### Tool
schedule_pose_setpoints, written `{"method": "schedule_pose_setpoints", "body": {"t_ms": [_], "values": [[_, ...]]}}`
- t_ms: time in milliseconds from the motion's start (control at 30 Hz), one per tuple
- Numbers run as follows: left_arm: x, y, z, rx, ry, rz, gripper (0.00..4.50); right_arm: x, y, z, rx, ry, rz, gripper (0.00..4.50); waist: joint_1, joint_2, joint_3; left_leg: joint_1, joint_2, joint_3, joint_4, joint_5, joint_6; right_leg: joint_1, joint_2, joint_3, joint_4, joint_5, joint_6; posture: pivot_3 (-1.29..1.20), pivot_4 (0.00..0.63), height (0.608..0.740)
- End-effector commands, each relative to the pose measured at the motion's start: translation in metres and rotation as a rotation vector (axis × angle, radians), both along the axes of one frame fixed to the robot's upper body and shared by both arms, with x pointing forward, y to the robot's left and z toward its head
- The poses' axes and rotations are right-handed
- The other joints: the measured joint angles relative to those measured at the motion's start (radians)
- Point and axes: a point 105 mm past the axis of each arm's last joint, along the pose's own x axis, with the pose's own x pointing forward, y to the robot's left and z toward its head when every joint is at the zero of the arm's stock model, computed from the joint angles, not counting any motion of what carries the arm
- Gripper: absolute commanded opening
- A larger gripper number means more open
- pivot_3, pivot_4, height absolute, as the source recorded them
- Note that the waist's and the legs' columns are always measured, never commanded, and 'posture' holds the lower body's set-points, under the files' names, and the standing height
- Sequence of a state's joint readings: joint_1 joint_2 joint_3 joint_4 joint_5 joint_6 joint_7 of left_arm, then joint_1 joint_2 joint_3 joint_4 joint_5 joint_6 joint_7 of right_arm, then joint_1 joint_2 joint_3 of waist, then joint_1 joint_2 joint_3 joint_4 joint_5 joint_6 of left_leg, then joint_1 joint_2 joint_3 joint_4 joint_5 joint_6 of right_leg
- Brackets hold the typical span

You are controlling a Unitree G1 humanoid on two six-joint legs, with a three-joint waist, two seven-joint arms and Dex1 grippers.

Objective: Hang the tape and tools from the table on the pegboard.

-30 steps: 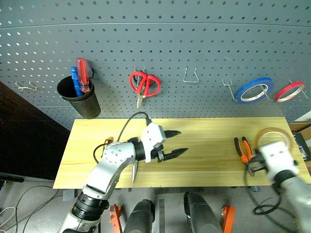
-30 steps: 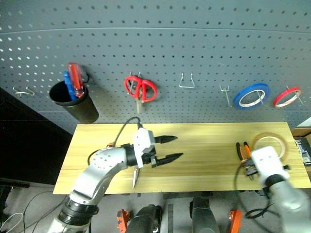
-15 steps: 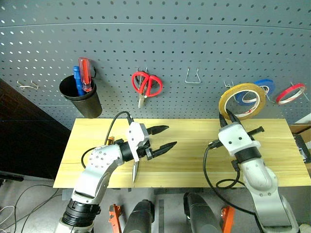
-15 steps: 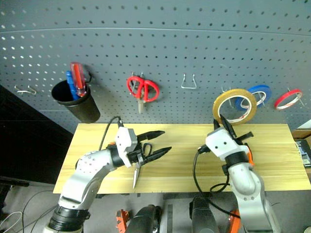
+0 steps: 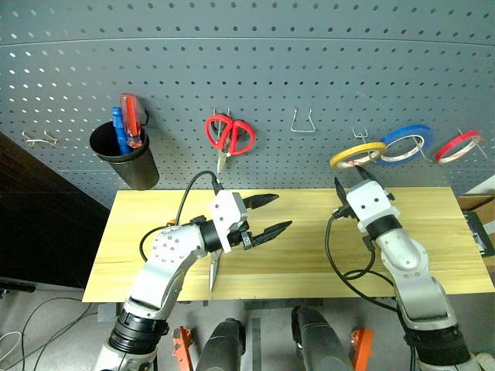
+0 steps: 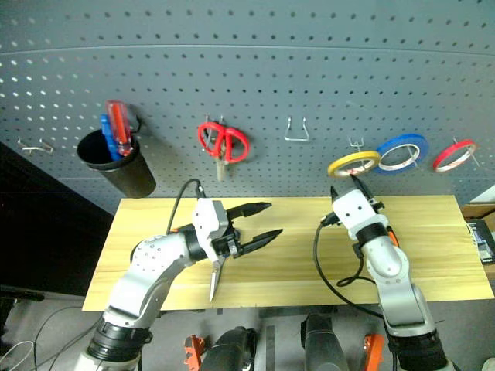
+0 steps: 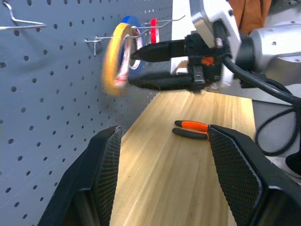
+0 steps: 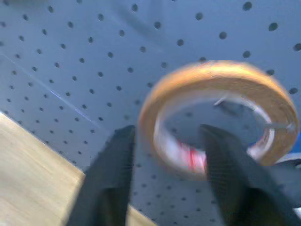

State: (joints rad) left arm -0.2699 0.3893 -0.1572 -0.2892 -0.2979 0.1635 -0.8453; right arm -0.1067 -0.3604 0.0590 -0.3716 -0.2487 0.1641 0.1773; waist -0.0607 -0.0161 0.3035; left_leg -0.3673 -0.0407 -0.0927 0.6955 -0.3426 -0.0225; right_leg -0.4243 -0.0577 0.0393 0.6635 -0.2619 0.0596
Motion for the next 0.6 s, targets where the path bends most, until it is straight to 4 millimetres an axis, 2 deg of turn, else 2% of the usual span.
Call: {"method": "schedule_pose_setpoints", "body": {"t_ms": [33,100,167,300,367,600], "values": [[0.0,0.004,-0.002,0.037,-0.033,-0.007,3.1,-0.024,-0.006,0.003,0.061,-0.002,-0.032,3.82,0.004,0.0,0.0,0.0,0.0,0.0,0.0,0.0,0.0,0.0,0.0,0.0,0.0,0.0,0.0,-0.07,0.281,0.74],[0.004,0.01,-0.006,0.069,-0.024,-0.008,3.1,-0.037,-0.02,-0.011,0.133,0.081,-0.122,4.49,0.005,0.0,0.0,0.0,0.0,0.0,0.0,0.0,0.0,0.0,0.0,0.0,0.0,0.0,0.0,-0.07,0.285,0.74],[0.005,0.012,-0.01,0.092,-0.016,-0.024,3.1,-0.045,-0.036,-0.025,0.187,0.17,-0.217,4.49,0.005,0.0,0.0,0.0,0.0,-0.001,0.0,0.0,0.0,0.0,0.0,0.0,0.0,0.0,0.0,-0.07,0.29,0.74],[-0.007,0.008,-0.022,0.157,0.043,-0.135,3.1,-0.056,-0.078,-0.062,0.285,0.407,-0.462,4.49,0.002,0.001,0.0,0.001,0.0,0.0,0.001,0.0,0.0,0.001,0.0,0.001,0.001,0.0,0.0,-0.07,0.298,0.74],[-0.017,0.001,-0.025,0.188,0.06,-0.214,3.1,-0.051,-0.091,-0.082,0.337,0.542,-0.522,4.49,-0.001,0.001,0.0,0.001,0.0,0.0,0.001,0.0,0.0,0.001,0.0,0.001,0.001,0.0,0.0,-0.08,0.3,0.74],[-0.029,-0.015,-0.022,0.21,0.029,-0.311,3.1,-0.033,-0.119,-0.11,0.388,0.763,-0.543,4.49,-0.004,0.001,0.0,0.001,0.0,0.0,0.0,0.0,0.0,0.001,0.0,0.001,0.001,0.0,-0.001,-0.07,0.302,0.74]]}}
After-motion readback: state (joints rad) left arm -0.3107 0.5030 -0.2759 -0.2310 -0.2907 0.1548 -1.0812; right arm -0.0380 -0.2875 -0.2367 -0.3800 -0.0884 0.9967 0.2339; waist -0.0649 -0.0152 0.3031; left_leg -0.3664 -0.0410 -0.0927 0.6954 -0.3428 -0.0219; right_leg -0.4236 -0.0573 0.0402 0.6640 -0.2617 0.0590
